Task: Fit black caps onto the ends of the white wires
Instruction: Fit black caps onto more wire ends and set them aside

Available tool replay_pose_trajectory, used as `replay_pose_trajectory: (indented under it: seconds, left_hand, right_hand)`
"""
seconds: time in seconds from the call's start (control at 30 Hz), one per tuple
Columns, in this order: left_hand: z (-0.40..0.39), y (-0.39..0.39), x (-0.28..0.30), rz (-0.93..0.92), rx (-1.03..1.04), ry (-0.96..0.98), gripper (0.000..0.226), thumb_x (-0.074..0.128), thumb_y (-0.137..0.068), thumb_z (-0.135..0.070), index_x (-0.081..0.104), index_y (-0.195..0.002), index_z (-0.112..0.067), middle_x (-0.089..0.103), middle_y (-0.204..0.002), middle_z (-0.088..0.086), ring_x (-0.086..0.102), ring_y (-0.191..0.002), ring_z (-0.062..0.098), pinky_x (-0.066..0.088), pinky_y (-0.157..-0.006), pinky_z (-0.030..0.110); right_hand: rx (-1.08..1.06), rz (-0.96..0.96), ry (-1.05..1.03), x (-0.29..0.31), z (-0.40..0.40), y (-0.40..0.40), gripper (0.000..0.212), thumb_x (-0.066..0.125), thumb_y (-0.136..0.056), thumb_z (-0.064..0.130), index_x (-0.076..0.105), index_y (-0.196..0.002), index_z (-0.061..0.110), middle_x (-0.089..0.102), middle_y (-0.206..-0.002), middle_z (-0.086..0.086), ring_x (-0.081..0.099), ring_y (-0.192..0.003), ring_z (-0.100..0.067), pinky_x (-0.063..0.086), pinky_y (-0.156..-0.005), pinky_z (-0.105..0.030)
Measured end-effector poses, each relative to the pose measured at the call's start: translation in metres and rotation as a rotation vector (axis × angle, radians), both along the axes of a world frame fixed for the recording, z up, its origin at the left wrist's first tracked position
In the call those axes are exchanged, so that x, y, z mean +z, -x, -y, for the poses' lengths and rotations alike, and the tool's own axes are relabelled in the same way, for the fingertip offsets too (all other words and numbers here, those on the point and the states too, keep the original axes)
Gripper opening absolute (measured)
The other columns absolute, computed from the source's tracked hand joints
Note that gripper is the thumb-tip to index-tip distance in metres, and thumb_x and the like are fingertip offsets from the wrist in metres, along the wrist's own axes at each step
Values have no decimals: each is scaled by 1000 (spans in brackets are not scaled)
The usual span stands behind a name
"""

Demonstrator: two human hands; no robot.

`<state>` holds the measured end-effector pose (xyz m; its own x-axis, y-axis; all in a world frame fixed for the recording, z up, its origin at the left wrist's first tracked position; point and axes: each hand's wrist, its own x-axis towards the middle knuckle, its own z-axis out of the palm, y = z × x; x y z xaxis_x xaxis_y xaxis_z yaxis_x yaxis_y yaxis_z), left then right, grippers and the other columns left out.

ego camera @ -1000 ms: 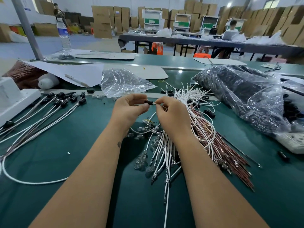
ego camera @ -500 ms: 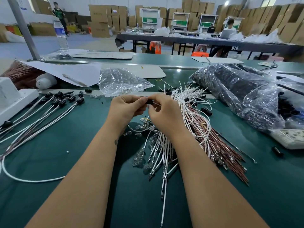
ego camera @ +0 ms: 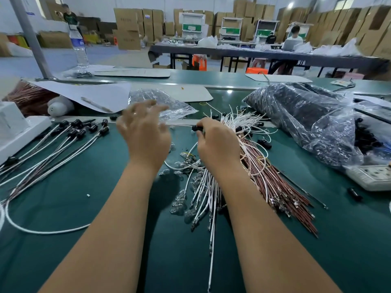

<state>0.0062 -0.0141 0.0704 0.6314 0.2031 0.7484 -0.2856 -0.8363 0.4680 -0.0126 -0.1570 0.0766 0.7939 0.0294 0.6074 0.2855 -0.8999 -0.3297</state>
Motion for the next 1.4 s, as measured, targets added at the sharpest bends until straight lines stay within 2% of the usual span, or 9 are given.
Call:
replay_pose_trajectory:
  seconds: [0.17,0.33,0.57,0.7,0.8,0.9,1.07,1.2,1.4]
  left_hand:
    - [13,0,-5,-50,-315,-229,19,53,-95,-12,72,-95,-9,71,-88,8,57,-88,31,36,-80,37]
    - [-1,-7,-6,-79,-29,-169,20,53,-95,-17,72,-95,-14,72,-91,7,55,-95,29,29,-82,37]
    - [-24,-9,-14,-337,257,-42,22,51,-91,-11,67,-105,-16,65,-108,11,44,-115,32,25,-95,43]
    - [-4,-7,-8,-166,-128,-187,43,55,-90,-12,53,-132,-13,59,-128,9,44,-123,29,28,-104,38]
    - [10,-4,-9,-156,-365,-272,28,47,-94,-4,64,-116,-8,67,-110,11,55,-104,31,43,-87,39]
    - [6,-7,-11,-199,-286,-234,25,44,-89,6,66,-94,-3,67,-88,14,57,-90,32,41,-72,36]
    - [-6,-15,-15,-264,-133,-157,30,43,-85,5,68,-102,-2,69,-92,18,58,-91,35,47,-76,42]
    - [4,-9,-13,-132,-261,-135,25,49,-93,-6,64,-113,-3,67,-107,15,55,-103,34,42,-92,41]
    - [12,-8,-13,-144,-369,-161,21,42,-94,1,63,-94,0,63,-92,16,53,-88,33,37,-76,35]
  right_hand:
    - [64,-52,-30,0,-3,1,17,51,-97,19,61,-109,11,66,-102,-8,59,-91,-27,45,-79,-36]
    - [-83,24,99,-2,-2,0,15,52,-94,15,60,-107,16,68,-96,0,61,-86,-23,33,-76,-32]
    - [-140,-23,30,-2,8,-1,15,52,-94,9,60,-106,13,67,-93,-5,62,-80,-26,38,-64,-30]
    - [5,-38,-46,-3,0,0,15,52,-97,16,61,-108,13,67,-98,-4,62,-85,-25,42,-65,-31]
    - [92,-48,-43,-5,-3,0,14,50,-97,15,61,-106,13,66,-98,-3,60,-83,-23,37,-63,-29]
    - [49,-47,-7,-6,1,-1,14,51,-97,14,61,-106,13,67,-94,-2,57,-75,-18,33,-55,-24]
    - [-1,-84,-62,-6,9,-3,15,50,-98,14,60,-108,14,67,-93,-3,52,-73,-18,28,-52,-25]
    - [65,-107,-113,-7,5,-3,14,50,-98,14,61,-107,13,67,-96,-4,54,-76,-19,34,-58,-28]
    - [93,-101,-107,-9,3,-3,13,52,-97,17,62,-106,15,67,-95,-2,58,-80,-20,43,-64,-31]
